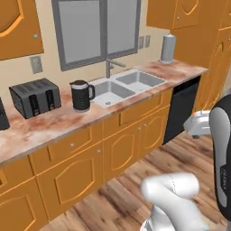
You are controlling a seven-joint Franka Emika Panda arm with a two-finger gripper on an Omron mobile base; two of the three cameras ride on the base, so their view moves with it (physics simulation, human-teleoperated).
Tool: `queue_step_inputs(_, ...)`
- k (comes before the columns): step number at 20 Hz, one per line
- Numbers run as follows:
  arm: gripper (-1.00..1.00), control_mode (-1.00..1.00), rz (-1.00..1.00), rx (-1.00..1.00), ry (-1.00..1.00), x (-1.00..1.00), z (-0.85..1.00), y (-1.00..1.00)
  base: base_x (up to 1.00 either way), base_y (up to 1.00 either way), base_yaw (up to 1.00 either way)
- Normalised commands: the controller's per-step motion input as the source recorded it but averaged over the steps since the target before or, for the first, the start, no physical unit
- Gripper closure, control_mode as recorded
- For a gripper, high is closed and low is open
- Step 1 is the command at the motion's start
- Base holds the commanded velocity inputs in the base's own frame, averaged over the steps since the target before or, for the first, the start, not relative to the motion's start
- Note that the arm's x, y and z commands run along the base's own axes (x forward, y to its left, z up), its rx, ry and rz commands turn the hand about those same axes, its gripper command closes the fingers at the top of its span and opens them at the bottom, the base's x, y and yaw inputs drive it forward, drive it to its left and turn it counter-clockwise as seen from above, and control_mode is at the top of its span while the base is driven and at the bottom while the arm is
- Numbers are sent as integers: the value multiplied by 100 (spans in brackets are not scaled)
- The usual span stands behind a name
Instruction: Navigate to the dishwasher.
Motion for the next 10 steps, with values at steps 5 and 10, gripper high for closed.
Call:
queue_step_inputs(5,-100,100,0,0,0,0,0,0,75,-100,43)
queue_step_inputs(10,-100,100,0,0,0,0,0,0,50,-100,45)
